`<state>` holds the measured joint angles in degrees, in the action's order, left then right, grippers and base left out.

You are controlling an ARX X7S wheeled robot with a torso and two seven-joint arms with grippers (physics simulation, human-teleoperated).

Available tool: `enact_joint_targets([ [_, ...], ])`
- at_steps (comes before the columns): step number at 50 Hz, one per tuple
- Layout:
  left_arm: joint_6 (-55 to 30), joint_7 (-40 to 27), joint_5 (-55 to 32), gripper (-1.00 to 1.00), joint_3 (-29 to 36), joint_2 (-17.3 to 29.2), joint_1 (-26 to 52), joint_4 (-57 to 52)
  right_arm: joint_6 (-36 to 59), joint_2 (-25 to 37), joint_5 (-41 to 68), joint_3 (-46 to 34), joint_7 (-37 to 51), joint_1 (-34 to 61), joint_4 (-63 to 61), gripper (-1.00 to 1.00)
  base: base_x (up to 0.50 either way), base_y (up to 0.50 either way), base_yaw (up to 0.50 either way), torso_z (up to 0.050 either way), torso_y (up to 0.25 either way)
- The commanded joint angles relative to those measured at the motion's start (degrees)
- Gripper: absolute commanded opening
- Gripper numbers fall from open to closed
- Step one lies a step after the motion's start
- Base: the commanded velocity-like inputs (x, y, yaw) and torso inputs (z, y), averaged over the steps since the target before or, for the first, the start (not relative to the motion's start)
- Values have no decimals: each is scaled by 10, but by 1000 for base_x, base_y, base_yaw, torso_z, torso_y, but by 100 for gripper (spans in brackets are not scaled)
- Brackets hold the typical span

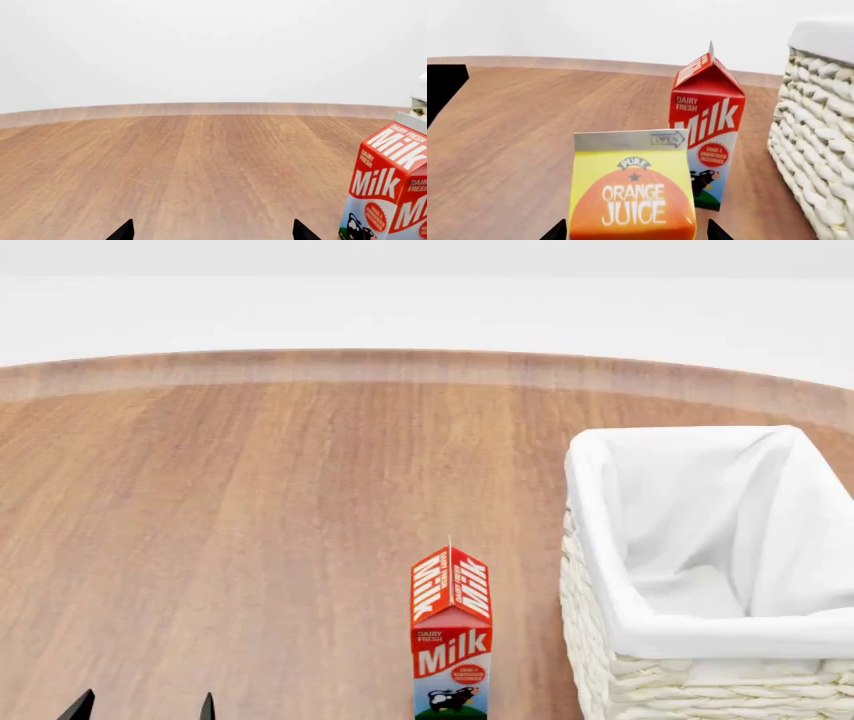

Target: Pick up the orange juice, and put it in the basket.

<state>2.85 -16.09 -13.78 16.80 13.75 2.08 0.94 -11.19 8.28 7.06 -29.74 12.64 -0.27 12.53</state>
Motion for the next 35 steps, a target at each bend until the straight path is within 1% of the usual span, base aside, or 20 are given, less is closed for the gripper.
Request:
enact_joint_targets([
  [1,1,-2,-2,100,3,2,1,0,-7,-4,2,-4,2,12,27,100,0,0,0,0,0],
  [15,2,-5,-4,100,6,4,1,1,-5,-2,5,-10,5,18,28,100,0,0,0,0,0],
  [16,2,-5,-5,100,6,4,1,1,-5,-2,6,-10,5,17,27,-100,0,0,0,0,0],
  [23,2,-7,-6,100,8,6,2,1,0,5,6,-15,9,7,5,-100,0,0,0,0,0],
  [25,3,-7,-6,100,8,6,2,1,11,13,7,-16,13,-5,-31,-100,0,0,0,0,0],
  [27,3,-7,-6,100,8,6,2,1,12,13,8,-17,13,-5,-32,-100,0,0,0,0,0],
  [28,3,-8,-6,100,9,6,2,1,31,25,8,-18,19,-20,-86,-100,0,0,0,0,0],
  [35,3,-9,-8,100,10,7,2,1,62,41,10,-19,28,-32,-158,-100,0,0,0,0,1],
])
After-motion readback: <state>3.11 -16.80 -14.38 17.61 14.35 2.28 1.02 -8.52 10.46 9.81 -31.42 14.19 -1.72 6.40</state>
